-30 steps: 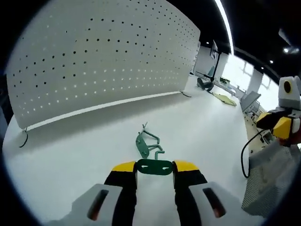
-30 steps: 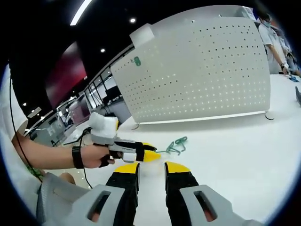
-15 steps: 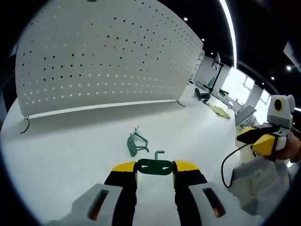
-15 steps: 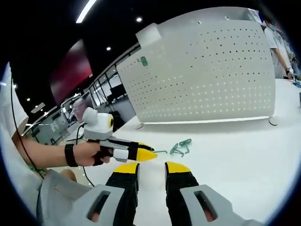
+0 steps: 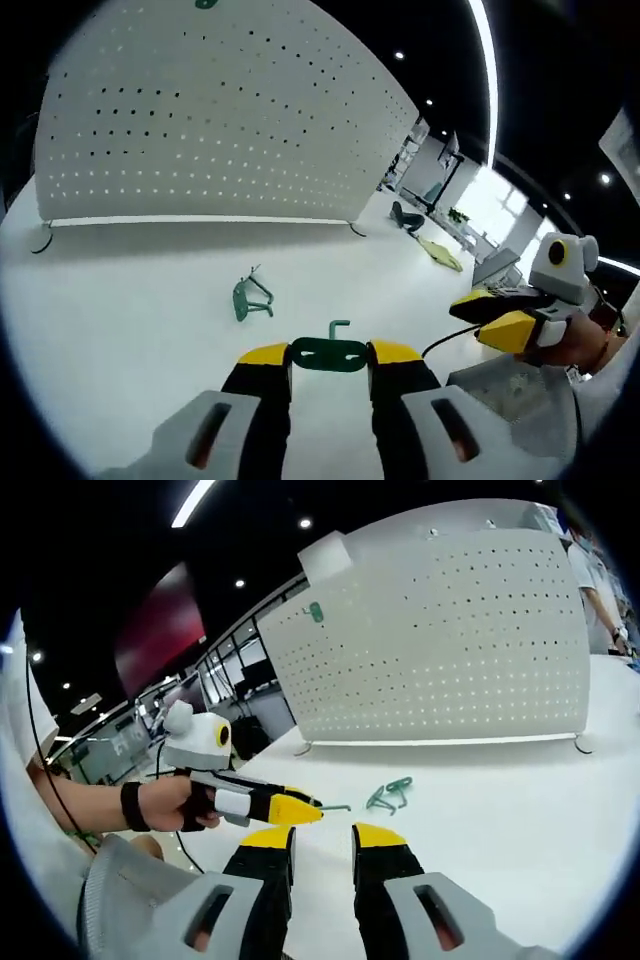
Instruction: Insert the hook assembly into the mounting plate slot until the hook locks in place.
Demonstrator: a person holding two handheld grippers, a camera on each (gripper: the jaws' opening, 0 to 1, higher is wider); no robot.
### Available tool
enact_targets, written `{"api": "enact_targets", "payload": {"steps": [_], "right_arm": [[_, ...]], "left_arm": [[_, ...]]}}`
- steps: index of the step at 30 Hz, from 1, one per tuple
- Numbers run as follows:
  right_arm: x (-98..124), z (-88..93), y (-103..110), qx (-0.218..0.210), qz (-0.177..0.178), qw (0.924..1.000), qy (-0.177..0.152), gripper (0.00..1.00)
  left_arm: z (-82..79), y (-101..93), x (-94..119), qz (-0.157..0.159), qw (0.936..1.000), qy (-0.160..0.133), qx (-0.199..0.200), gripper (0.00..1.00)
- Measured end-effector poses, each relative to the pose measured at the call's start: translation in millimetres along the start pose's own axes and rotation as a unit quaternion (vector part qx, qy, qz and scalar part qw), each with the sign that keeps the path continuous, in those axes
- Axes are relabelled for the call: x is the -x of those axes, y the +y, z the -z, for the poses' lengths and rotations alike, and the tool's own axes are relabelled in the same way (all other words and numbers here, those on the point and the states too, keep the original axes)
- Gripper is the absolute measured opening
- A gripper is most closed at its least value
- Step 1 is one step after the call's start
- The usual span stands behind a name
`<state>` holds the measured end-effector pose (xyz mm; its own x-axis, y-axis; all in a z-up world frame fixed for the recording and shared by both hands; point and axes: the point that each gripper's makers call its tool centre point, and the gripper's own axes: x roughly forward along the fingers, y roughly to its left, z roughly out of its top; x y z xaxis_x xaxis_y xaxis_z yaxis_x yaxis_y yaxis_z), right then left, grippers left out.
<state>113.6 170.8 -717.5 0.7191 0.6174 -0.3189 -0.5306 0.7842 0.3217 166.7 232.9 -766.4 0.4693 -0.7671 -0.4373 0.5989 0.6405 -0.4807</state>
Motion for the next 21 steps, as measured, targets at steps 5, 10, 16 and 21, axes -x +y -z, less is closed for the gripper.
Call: {"api": "enact_targets", "payload": {"steps": [5,10,16,21], "right_arm": [[0.7,1.0,1.3,0.002,-0.001,1.0000,0.000,0.22],[1.3,-2.1,0.8,0.007,-0.003,1.0000,-0.001,0.22],[1.7,-1.4,0.1,0.040,-0.012,0.9991,0.009,0.22],[2.9,3.2,0.5,0.061,-0.018,0.9977,0.022,0.24]], "left_arm": [[-4.4,-10.3,5.6,0.015,0.9997,-0.013,0.013,0.30],[-11.6,-20.1,11.2,0.027,0.9990,-0.025,0.027,0.30],[-16.4,-41.4,15.6,0.065,0.9959,-0.038,0.051,0.30],[-13.3,-47.2,18.4,0.085,0.9928,-0.038,0.075,0.30]]}}
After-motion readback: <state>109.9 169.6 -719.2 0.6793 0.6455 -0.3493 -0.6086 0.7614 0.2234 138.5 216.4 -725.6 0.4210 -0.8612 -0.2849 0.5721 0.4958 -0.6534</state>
